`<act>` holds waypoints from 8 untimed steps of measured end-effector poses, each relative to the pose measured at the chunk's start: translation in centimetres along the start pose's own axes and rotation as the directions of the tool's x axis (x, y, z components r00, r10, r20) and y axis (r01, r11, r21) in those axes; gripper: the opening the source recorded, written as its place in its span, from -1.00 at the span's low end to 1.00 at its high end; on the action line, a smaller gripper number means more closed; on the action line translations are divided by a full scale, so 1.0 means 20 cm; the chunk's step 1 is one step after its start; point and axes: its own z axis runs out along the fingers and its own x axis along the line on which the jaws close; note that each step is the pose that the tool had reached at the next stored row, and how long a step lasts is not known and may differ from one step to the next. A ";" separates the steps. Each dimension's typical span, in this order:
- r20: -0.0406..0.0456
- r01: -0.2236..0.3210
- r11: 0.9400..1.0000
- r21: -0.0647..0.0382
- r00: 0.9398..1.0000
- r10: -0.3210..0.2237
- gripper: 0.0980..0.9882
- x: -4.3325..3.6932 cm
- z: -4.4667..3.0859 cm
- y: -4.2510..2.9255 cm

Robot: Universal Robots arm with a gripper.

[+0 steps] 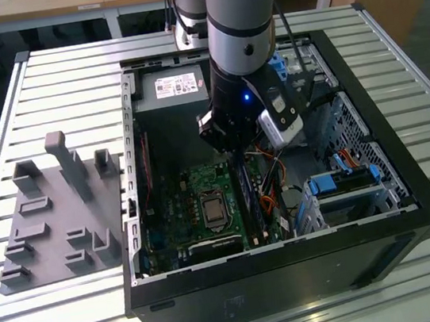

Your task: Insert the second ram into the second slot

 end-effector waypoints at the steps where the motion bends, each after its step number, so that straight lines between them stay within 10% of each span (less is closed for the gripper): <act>1: 0.000 -0.002 1.000 0.000 1.000 0.002 -0.91 -0.001 0.009 -0.003; 8: 0.000 -0.011 1.000 -0.001 1.000 0.011 -0.91 -0.023 0.067 -0.008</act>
